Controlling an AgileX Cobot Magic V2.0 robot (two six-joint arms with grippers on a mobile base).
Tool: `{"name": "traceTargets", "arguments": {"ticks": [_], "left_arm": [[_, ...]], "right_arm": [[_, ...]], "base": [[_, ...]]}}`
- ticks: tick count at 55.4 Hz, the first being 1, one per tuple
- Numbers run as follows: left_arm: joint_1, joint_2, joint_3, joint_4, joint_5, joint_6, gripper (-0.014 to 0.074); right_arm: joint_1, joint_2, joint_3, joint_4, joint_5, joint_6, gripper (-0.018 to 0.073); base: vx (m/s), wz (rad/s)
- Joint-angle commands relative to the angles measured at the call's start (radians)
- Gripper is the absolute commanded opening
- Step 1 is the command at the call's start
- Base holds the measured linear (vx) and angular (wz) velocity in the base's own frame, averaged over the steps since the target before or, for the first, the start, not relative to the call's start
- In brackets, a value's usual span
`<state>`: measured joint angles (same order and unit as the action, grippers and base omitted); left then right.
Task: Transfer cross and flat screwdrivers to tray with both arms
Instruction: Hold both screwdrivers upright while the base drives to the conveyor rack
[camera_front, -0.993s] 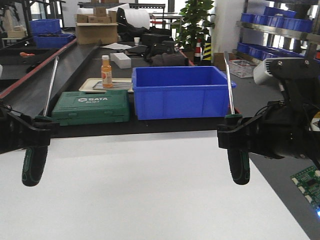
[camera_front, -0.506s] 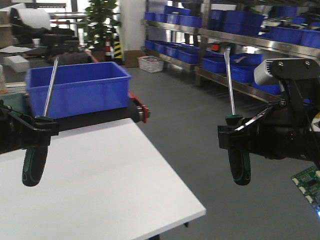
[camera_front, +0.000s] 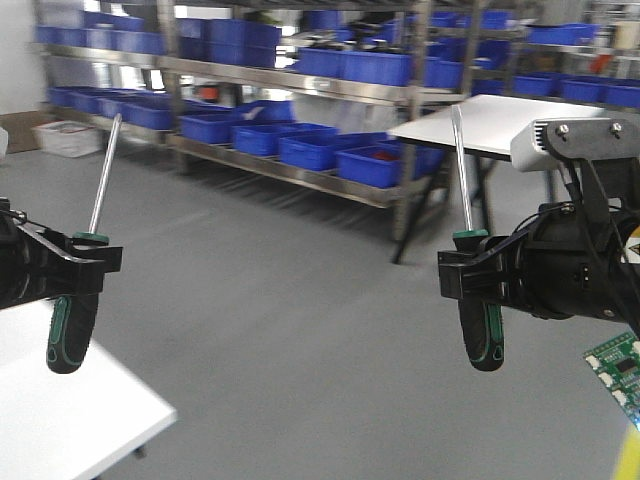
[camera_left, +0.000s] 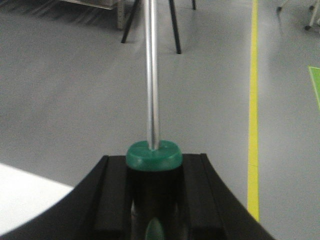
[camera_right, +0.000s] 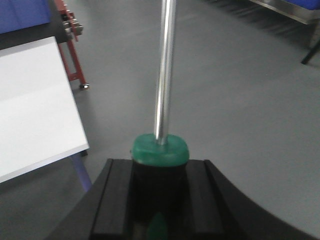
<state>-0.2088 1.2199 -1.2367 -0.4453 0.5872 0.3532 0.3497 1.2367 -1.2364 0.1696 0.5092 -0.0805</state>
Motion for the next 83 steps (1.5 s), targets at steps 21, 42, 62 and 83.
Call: {"name": "traceTargets", "arguments": {"ticks": [21, 42, 62, 83], "left_arm": [[-0.004, -0.022, -0.029, -0.031, -0.074, -0.010, 0.0003], [-0.004, -0.022, -0.029, -0.031, -0.074, -0.010, 0.0003], [-0.004, -0.022, -0.029, -0.031, -0.074, -0.010, 0.0003], [-0.004, -0.022, -0.029, -0.031, -0.074, -0.010, 0.0003]], "right_arm": [[-0.003, -0.029, -0.032, 0.002, -0.086, -0.005, -0.0008], [-0.003, -0.029, -0.032, 0.002, -0.085, -0.005, -0.0008], [-0.003, -0.029, -0.032, 0.002, -0.082, -0.005, -0.0008], [-0.003, -0.029, -0.032, 0.002, -0.081, -0.005, -0.0008]], "base": [[0.13, -0.67], [0.23, -0.58], [0.32, -0.39], [0.39, -0.01]]}}
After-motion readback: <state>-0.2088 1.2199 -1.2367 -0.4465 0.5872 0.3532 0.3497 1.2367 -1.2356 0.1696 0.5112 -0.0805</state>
